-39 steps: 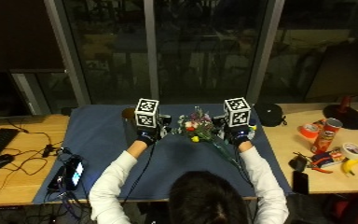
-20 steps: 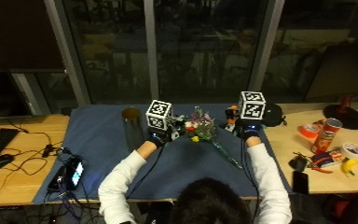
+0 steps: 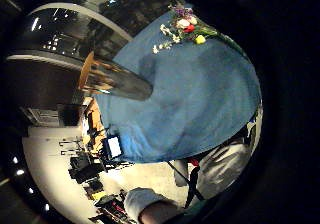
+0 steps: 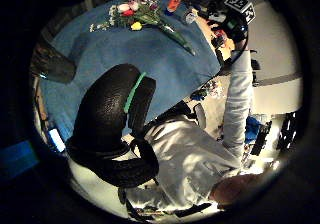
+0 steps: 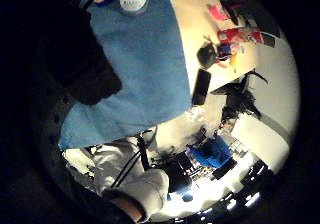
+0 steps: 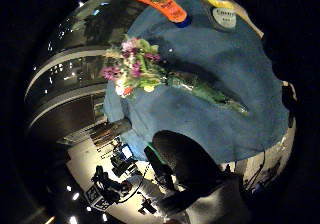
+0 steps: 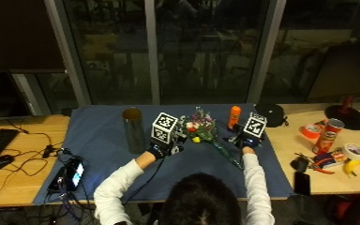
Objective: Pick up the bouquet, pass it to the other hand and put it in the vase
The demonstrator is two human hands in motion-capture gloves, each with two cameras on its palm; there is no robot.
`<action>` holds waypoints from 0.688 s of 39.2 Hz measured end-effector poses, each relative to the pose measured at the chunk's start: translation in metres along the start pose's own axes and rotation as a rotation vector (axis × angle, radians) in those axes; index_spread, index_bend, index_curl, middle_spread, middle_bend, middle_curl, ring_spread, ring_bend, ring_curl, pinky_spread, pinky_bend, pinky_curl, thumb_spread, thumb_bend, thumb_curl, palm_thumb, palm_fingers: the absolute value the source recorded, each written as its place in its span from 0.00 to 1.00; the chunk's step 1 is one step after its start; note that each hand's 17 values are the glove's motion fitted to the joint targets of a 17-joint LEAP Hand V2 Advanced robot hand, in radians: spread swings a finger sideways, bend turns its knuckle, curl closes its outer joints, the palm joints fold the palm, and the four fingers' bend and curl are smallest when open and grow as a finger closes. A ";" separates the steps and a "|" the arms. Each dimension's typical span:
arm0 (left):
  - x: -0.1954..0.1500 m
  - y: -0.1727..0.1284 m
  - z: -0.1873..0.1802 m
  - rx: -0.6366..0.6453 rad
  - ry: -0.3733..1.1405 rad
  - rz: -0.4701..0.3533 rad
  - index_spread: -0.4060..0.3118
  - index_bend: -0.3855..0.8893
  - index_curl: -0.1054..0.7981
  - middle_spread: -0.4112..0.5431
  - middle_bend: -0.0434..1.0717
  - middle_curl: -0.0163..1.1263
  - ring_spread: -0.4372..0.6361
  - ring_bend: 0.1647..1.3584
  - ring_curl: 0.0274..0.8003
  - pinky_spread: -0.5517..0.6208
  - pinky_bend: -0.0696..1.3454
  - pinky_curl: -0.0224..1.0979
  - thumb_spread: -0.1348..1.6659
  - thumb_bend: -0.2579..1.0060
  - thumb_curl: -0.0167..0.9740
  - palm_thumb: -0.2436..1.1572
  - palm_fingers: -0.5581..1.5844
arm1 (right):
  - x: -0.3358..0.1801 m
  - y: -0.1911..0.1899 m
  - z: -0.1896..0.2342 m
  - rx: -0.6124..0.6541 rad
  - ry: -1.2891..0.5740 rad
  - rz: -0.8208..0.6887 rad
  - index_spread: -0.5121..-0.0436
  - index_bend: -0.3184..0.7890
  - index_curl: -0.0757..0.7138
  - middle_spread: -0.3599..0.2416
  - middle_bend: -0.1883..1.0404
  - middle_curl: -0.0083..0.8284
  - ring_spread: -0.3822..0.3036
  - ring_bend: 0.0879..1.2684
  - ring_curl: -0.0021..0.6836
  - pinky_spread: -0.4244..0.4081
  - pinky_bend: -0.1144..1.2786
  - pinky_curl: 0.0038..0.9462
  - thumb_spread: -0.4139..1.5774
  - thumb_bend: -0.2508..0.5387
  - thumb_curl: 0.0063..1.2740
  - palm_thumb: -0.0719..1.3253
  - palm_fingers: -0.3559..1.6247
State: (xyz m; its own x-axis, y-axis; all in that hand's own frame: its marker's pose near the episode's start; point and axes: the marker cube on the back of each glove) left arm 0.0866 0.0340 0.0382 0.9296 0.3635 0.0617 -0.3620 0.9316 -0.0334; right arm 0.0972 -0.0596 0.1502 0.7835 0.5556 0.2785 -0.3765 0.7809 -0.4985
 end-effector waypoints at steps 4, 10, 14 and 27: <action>-0.003 0.004 0.006 -0.013 -0.014 -0.006 0.49 0.44 0.52 0.53 0.19 0.28 0.57 0.21 0.33 0.73 0.19 0.30 0.71 0.19 0.28 0.35 0.47 | -0.002 0.009 0.022 0.142 0.004 -0.073 0.81 0.35 0.17 0.53 0.45 0.49 0.42 0.51 0.56 0.54 0.61 0.40 0.67 0.31 0.21 0.27 0.51; -0.008 0.007 0.012 -0.023 -0.011 -0.020 0.49 0.44 0.53 0.53 0.19 0.28 0.57 0.20 0.34 0.73 0.19 0.30 0.71 0.19 0.29 0.36 0.47 | -0.003 0.008 0.064 0.123 0.050 -0.078 0.81 0.35 0.19 0.52 0.44 0.50 0.41 0.50 0.56 0.53 0.60 0.40 0.67 0.29 0.22 0.28 0.51; -0.013 0.008 0.013 -0.028 -0.009 -0.038 0.48 0.44 0.54 0.53 0.19 0.28 0.57 0.20 0.34 0.73 0.19 0.30 0.71 0.19 0.29 0.36 0.47 | -0.004 -0.003 0.091 0.146 0.096 -0.046 0.81 0.35 0.20 0.52 0.43 0.51 0.41 0.50 0.56 0.52 0.60 0.39 0.68 0.32 0.24 0.33 0.52; -0.028 0.001 0.017 -0.036 0.030 -0.102 0.46 0.47 0.57 0.52 0.19 0.29 0.58 0.18 0.34 0.73 0.18 0.30 0.72 0.19 0.30 0.38 0.48 | -0.030 0.013 0.131 0.211 0.289 -0.018 0.63 0.47 0.33 0.36 0.44 0.53 0.26 0.48 0.56 0.25 0.54 0.36 0.67 0.36 0.27 0.52 0.77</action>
State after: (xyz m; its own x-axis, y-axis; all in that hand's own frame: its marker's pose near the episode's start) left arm 0.0591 0.0245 0.0535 0.9632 0.2661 0.0371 -0.2634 0.9625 -0.0648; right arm 0.0043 -0.0284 0.2431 0.8869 0.4611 0.0271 -0.4316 0.8482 -0.3070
